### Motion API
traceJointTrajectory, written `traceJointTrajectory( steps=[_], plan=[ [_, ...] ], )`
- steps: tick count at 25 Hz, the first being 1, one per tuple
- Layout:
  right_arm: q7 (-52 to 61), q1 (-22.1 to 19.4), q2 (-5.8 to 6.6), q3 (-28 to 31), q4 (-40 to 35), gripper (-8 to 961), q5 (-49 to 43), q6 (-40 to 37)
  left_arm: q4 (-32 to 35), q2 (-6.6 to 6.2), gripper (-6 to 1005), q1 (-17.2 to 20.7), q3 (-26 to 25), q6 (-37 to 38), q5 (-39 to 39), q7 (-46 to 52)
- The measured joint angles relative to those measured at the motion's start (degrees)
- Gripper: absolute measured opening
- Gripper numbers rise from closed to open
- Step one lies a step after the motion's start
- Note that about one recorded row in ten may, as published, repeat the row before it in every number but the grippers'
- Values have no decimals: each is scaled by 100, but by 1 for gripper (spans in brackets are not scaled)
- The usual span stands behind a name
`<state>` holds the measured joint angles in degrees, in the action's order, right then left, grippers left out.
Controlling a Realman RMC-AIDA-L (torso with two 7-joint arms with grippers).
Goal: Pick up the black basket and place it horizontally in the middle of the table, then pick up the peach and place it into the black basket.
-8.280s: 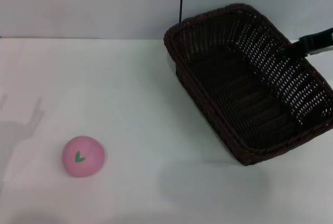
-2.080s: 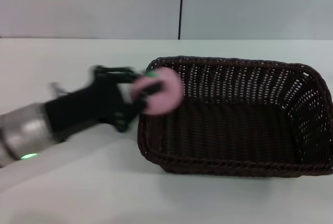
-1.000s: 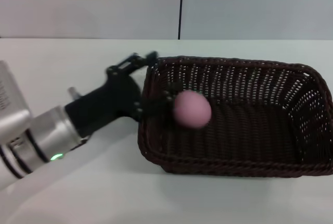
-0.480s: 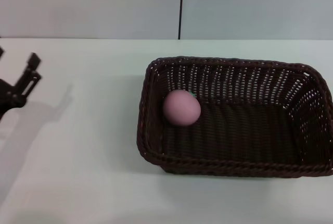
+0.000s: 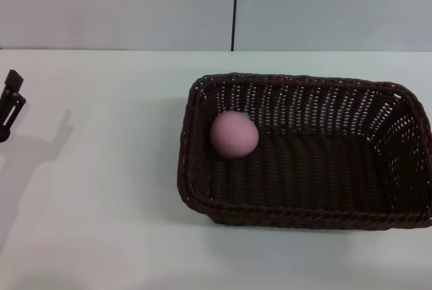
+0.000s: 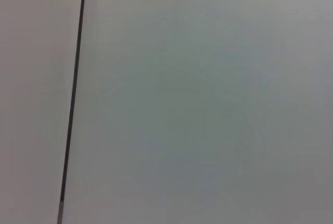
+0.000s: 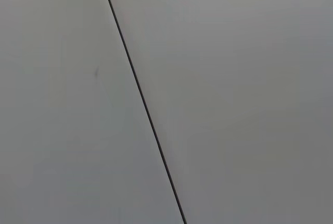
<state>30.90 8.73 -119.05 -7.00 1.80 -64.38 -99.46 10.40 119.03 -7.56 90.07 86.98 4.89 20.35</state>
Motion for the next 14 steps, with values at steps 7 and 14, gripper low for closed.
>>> traceJointTrajectory(
  steps=[7,14],
  plan=[
    [-14,95,-5,29,34,451,16,127,-53,-17,813,31,-75,195,-15,-6],
    [-15,163,-4,0,39,451,4,205,-267,-12,813,44,-85,291,-22,-10]
  ],
)
